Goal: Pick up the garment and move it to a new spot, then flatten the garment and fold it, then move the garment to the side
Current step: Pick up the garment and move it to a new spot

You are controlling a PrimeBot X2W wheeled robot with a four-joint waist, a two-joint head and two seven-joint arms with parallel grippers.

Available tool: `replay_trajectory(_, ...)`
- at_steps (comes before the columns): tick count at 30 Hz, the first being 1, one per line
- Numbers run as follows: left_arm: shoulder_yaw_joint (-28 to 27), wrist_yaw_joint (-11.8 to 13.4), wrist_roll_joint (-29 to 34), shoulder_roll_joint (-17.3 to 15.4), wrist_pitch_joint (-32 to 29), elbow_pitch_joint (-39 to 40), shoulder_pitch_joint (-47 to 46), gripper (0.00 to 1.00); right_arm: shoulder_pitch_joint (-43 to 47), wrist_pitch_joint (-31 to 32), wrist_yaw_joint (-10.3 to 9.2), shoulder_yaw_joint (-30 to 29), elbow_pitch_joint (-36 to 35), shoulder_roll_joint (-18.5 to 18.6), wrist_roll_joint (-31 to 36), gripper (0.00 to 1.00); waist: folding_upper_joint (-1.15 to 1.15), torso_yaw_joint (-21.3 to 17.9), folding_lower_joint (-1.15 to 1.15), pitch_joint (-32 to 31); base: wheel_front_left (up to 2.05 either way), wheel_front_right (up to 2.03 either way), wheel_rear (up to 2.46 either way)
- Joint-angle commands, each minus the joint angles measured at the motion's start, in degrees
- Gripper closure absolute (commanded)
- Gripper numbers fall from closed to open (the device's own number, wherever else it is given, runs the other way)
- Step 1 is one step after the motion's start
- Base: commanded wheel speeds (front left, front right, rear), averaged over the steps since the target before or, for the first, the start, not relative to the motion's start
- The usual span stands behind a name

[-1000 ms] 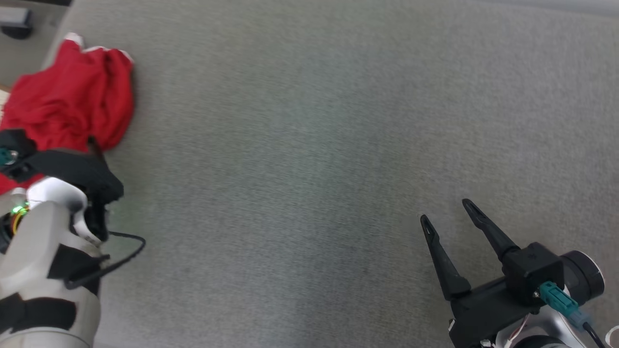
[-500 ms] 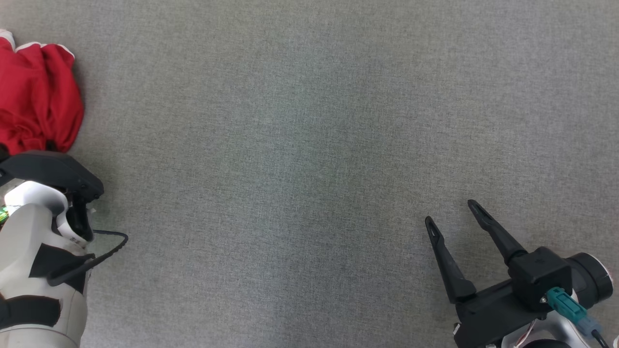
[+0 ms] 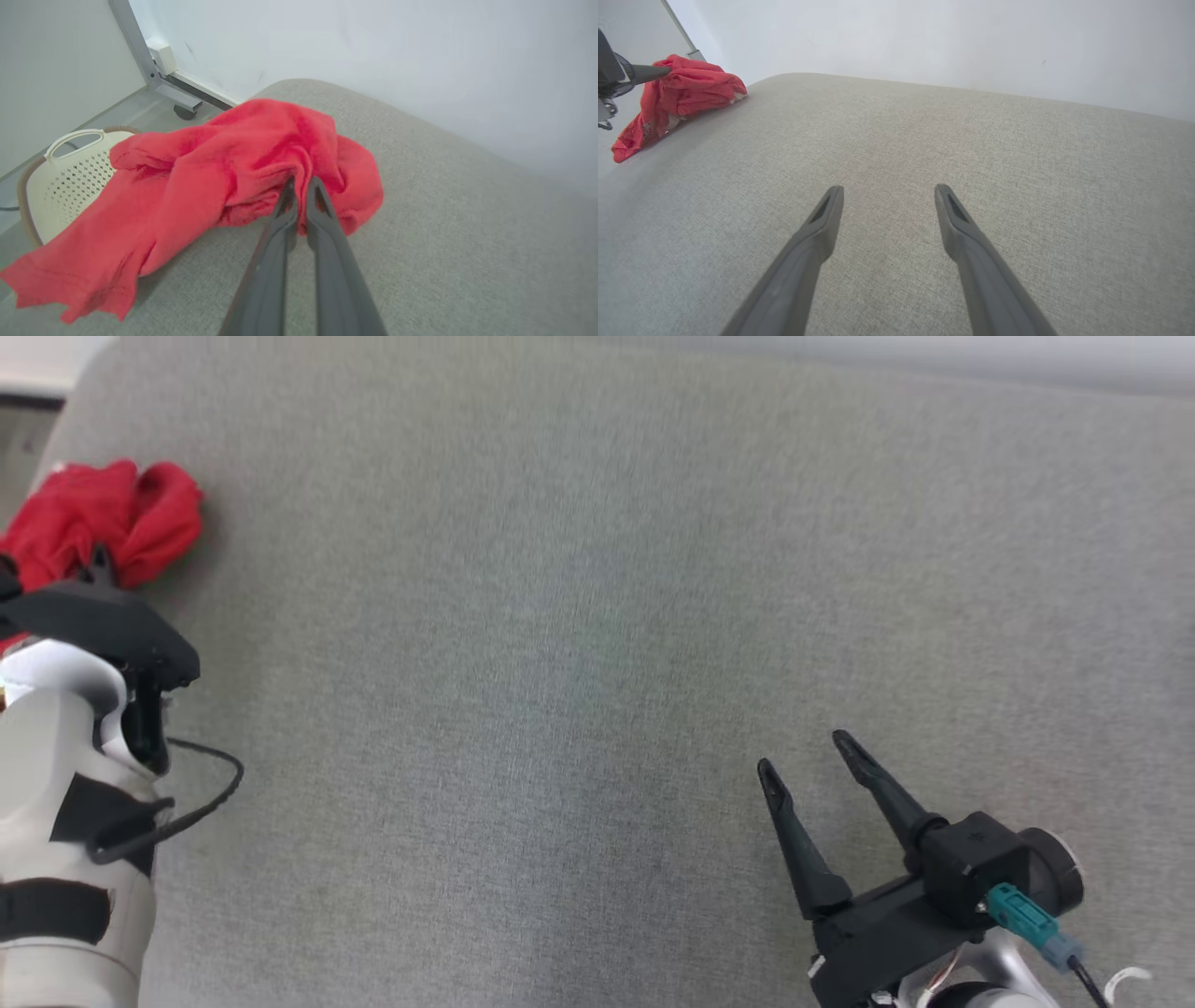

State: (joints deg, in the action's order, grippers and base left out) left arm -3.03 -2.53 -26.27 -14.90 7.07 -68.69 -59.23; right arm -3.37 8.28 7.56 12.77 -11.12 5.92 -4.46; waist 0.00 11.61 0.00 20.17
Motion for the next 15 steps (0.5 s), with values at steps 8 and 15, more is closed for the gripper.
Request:
replay_trajectory(8,6.8,-2.6,4.7,2.2,-0.2,6.5,-3.7,1.0,-2.1,-5.7,-0.11,-0.8,7.1,-2.5,-2.1,0.0,0.0,-7.2,0.0,-12.5,0.0,0.0,0.0)
replay_trajectory(15,10.7,-4.0,5.4,5.7,-1.4,14.4,-3.1,1.0,-1.6,-7.3,-0.11,-2.3,9.3,-2.9,-1.9,0.0,0.0,-12.7,0.0,-16.4,0.0,0.0,0.0)
